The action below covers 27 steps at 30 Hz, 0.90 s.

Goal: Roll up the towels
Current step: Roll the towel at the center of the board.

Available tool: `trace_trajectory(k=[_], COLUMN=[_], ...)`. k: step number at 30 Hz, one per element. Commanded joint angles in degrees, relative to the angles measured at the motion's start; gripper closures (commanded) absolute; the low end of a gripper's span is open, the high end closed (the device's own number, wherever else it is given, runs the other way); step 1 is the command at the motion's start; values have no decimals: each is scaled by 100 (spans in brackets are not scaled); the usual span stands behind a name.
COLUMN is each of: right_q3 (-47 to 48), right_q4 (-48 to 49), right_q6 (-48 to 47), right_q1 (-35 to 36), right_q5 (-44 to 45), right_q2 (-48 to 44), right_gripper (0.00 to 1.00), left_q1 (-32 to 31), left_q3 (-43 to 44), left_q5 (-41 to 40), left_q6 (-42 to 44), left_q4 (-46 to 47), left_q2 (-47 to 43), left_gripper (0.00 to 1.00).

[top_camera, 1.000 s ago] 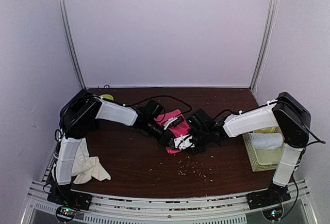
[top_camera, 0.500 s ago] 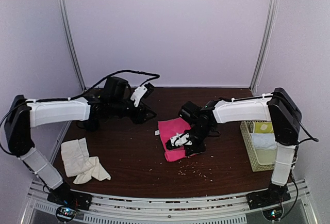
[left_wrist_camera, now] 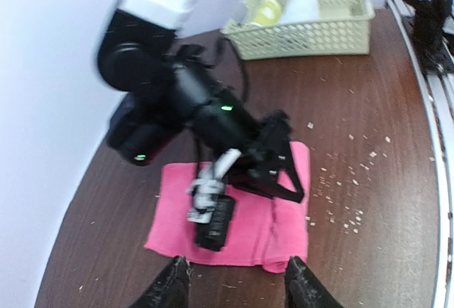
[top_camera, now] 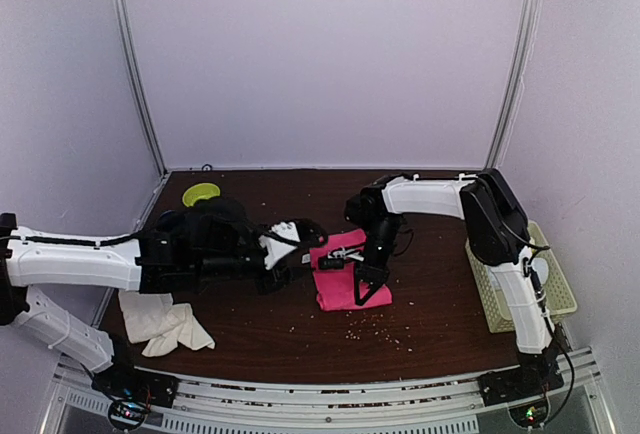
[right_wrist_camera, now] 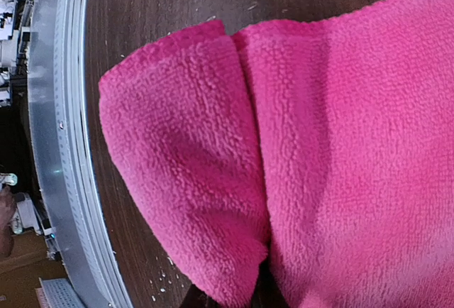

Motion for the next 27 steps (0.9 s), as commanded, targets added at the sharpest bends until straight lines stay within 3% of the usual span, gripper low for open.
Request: trace_trajectory(k=[1, 16, 24, 27], right_q3=[264, 251, 230, 232], right_q4=[-313, -304, -292, -287], right_q6=[153, 164, 113, 113], right_q1=[-142, -178, -186, -187], right_q5=[-86, -283, -278, -288], right_q2=[293, 338, 272, 272], right_gripper=[88, 86, 85, 84], left_q1=[-331, -579, -565, -565], left_q3=[510, 2008, 2314, 2310], left_q5=[27, -791, -1211, -1363], left_q6=[614, 1003, 892, 849], left_q4=[-235, -276, -630, -654], left_q2=[992, 3658, 4193, 4240], left_gripper=[55, 52, 52, 58])
